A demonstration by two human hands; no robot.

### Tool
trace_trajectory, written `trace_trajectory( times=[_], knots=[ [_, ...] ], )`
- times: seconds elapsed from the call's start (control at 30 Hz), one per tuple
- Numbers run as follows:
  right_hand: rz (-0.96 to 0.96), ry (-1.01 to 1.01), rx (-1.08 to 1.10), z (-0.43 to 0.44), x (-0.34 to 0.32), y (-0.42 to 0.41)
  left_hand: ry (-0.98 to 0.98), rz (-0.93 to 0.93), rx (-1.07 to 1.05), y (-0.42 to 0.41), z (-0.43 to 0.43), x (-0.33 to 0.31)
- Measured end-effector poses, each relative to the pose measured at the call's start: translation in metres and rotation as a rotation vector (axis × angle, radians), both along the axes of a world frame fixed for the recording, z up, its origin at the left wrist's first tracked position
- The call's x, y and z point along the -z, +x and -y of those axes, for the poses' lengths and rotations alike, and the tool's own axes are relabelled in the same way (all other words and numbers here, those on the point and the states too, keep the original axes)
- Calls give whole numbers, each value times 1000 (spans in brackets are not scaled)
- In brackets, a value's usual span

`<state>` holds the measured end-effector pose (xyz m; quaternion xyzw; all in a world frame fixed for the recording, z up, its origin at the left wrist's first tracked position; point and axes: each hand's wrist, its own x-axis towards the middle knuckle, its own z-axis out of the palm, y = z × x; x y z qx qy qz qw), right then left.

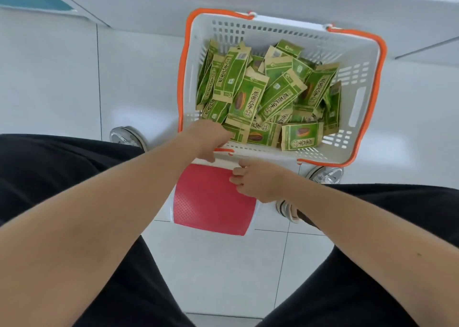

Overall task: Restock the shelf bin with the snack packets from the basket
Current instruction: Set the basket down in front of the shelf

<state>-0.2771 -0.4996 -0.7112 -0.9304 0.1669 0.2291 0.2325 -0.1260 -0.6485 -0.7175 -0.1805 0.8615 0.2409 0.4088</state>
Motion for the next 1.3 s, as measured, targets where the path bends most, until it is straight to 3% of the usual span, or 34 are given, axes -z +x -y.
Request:
trace_trajectory(
  times=[0.1, 0.2, 0.27, 0.33, 0.4, 0.47, 0.53, 0.67, 0.73, 0.97, 1.07, 1.13, 1.23, 1.3],
  knots=[
    [9, 183, 113, 1, 0, 9, -4, 4, 94, 0, -3, 8],
    [12, 411, 430, 8, 6, 23, 131, 54, -41, -5, 10, 10],
    [-57, 687, 573, 9, 13, 29, 282, 134, -171, -13, 26, 11],
    [-153, 906, 539, 13, 19, 34, 443, 272, -260, -23, 41, 14],
    [-97, 934, 560, 21, 22, 36, 527, 360, -276, -37, 53, 20],
    [40, 895, 759, 44, 18, 32, 536, 314, -298, -53, 63, 27],
    [114, 1009, 893, 66, 14, 28, 524, 226, -370, -67, 71, 35],
    [10, 1344, 913, 112, 14, 6, 554, 2, -582, -95, 82, 47],
    [9, 1384, 954, 136, 18, -13, 443, -150, -594, -102, 89, 55],
    [-174, 1018, 1180, 179, 38, -73, 174, -437, -647, -113, 119, 54],
    [-142, 793, 1394, 181, 34, -83, -88, -544, -549, -112, 125, 51],
    [-206, 482, 1406, 180, 24, -89, -198, -507, -475, -110, 121, 54],
    [-354, -123, 1253, 174, 11, -95, -185, -340, -347, -106, 108, 52],
    [-347, -192, 1271, 165, 16, -95, -204, -291, -300, -103, 100, 49]
  ],
)
